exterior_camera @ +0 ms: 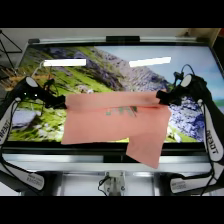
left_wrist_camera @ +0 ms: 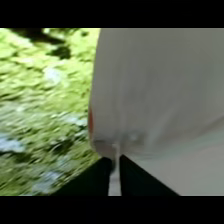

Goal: Fold the shirts.

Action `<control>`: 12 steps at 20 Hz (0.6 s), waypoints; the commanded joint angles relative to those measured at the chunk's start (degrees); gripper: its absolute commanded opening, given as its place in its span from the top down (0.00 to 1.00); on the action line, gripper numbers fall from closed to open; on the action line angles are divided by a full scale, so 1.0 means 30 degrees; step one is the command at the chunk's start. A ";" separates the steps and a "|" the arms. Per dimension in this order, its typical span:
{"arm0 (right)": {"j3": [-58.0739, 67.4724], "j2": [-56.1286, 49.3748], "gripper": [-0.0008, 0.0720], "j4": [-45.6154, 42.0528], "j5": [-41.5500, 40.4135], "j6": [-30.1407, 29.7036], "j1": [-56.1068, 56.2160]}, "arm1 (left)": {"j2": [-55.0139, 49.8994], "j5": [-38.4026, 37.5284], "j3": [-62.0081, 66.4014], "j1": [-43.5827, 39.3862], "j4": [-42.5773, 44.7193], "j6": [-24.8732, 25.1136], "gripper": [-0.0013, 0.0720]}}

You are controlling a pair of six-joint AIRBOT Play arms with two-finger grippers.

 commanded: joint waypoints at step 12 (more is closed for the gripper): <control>-0.0707 0.5450 0.28 -0.3752 0.8306 -0.3716 -0.3045 | 0.8874 -0.3337 -1.0659 0.4597 0.0124 0.0758 0.27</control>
